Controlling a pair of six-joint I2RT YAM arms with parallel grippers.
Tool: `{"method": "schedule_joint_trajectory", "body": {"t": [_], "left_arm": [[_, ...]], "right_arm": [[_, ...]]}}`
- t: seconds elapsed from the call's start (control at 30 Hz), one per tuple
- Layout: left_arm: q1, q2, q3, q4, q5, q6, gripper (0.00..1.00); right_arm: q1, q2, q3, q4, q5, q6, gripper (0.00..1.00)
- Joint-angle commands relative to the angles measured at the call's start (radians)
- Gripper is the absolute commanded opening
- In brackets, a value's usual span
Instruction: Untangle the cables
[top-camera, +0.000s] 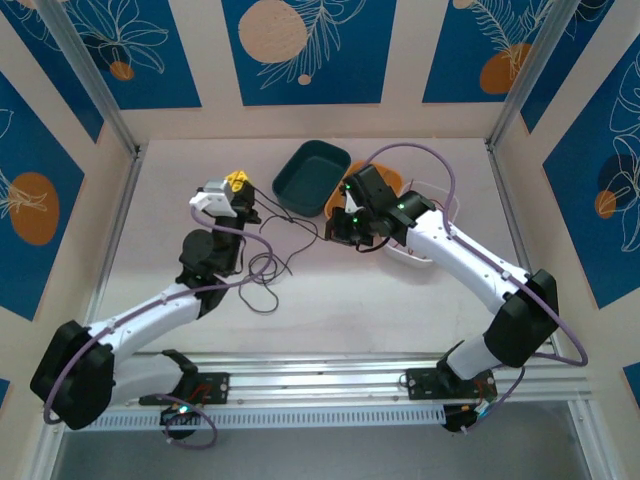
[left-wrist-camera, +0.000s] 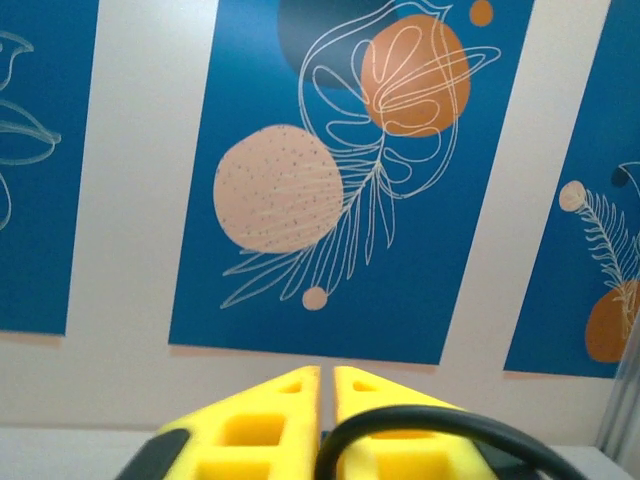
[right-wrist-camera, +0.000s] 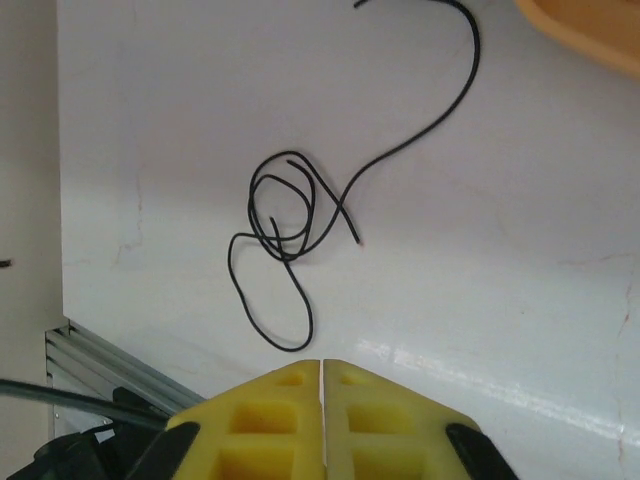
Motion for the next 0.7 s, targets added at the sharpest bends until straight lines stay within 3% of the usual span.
{"method": "schedule_joint_trajectory", "body": {"t": [0.0,0.07,0.23,0.37,0.57,0.67], "left_arm": [[0.029,-0.047,0.045,-0.065,0.059,-0.013,0.00],[0.030,-0.045,0.072,-0.154,0.134,-0.026,0.00],[0.029,-0.059,0.150,-0.387,0.162,-0.044,0.00],[0.030,-0.070,0.211,-0.574,0.145,-0.056,0.00],[0.030,-0.089,0.209,-0.649,0.122,-0.054,0.00],[0.030,-0.090,0.202,-0.653,0.114,-0.051,0.00]], "right_arm": [[-0.001,-0.050,-0.006,-0.024,0.011,-0.077,0.22],[0.034,-0.062,0.016,0.027,0.014,-0.123,0.39],[0.159,-0.096,0.048,0.108,0.192,-0.286,0.58],[0.225,-0.139,0.028,0.206,0.327,-0.377,0.60],[0.322,-0.204,-0.014,0.394,0.496,-0.500,0.62],[0.337,-0.217,-0.009,0.445,0.484,-0.530,0.63]]}}
